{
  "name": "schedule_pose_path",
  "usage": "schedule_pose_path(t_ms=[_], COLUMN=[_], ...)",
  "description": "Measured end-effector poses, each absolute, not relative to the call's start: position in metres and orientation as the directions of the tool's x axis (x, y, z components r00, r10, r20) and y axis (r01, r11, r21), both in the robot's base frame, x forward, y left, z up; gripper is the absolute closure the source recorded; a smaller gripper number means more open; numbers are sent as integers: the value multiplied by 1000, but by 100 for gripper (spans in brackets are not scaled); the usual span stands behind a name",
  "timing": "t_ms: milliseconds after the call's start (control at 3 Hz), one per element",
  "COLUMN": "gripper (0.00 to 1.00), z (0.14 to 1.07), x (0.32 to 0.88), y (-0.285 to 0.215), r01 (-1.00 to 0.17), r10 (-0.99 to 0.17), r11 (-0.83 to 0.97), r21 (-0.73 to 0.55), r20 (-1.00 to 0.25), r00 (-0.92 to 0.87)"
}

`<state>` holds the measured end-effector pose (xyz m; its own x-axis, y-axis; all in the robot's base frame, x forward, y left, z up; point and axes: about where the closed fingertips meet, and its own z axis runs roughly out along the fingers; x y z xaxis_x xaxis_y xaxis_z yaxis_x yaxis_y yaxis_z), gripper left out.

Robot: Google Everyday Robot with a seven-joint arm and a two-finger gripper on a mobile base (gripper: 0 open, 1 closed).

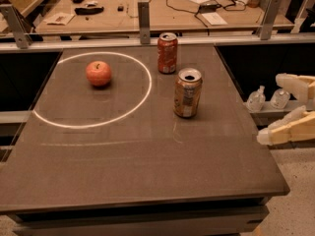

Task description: Move orange can near apple

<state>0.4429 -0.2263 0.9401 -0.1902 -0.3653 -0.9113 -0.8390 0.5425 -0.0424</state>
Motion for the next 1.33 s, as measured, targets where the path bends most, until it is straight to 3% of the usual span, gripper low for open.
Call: schedule_pose_path(t_ms=[1333], gripper=[0], z=[901], x=[505], y=[-197], r01=[-829], r10=[-294], r11=[557], r21=[-50], r20=[-946], r00=[-140])
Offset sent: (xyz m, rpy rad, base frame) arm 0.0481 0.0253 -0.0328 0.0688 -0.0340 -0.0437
